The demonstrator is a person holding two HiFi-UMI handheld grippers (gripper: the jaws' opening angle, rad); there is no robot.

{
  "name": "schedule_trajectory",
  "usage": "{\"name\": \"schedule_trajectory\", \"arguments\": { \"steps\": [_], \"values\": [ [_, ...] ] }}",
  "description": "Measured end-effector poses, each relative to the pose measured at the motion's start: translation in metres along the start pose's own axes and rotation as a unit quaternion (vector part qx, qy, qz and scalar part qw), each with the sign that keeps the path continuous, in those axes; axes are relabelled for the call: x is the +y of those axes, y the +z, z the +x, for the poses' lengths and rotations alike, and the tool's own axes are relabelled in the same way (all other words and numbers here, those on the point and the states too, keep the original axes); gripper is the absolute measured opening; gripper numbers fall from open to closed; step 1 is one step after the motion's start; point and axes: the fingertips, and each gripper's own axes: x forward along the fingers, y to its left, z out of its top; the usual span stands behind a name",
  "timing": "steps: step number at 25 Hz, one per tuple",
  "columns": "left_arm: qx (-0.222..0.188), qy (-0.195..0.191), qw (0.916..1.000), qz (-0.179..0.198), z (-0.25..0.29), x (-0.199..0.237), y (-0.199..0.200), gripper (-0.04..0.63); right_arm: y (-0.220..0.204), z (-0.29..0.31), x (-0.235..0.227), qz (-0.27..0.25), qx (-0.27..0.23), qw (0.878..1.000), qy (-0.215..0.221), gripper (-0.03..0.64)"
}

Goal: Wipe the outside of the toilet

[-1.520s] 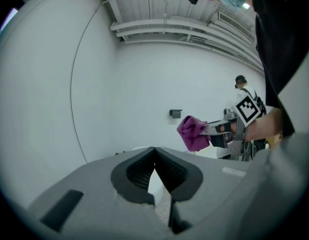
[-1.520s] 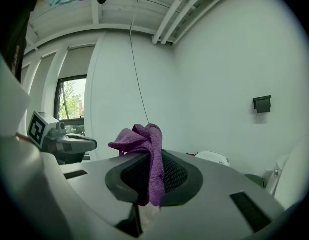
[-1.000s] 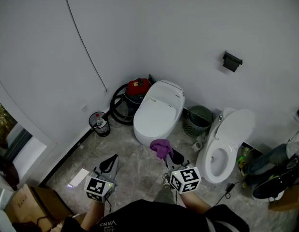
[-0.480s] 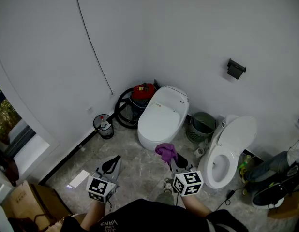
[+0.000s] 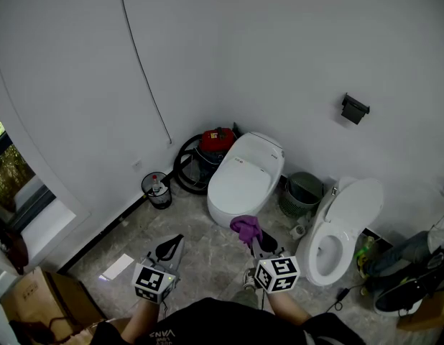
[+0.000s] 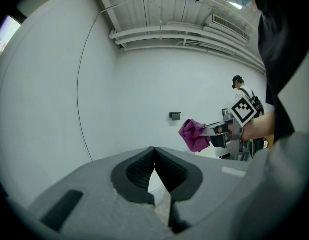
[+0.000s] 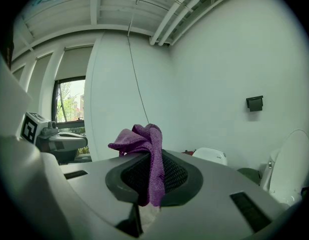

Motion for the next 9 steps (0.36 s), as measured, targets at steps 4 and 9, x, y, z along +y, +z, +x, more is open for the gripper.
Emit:
{"name": "schedule_trajectory", "arguments": {
  "steps": [4,9],
  "values": [
    [0.002,0.002,1.0,-0.003,-0.0055,0.0009,-0.0044,0.005,-0.001,0.0009,0.0067,0.001,-0.003,1.0,0.004,0.04],
    [0.005,0.018,0.9998,-0.009,-0.0063,0.0062,-0.003,0.005,-0.003,0.0008,0.0069,0.004,0.005,1.0,0.009,0.04]
  ]
}}
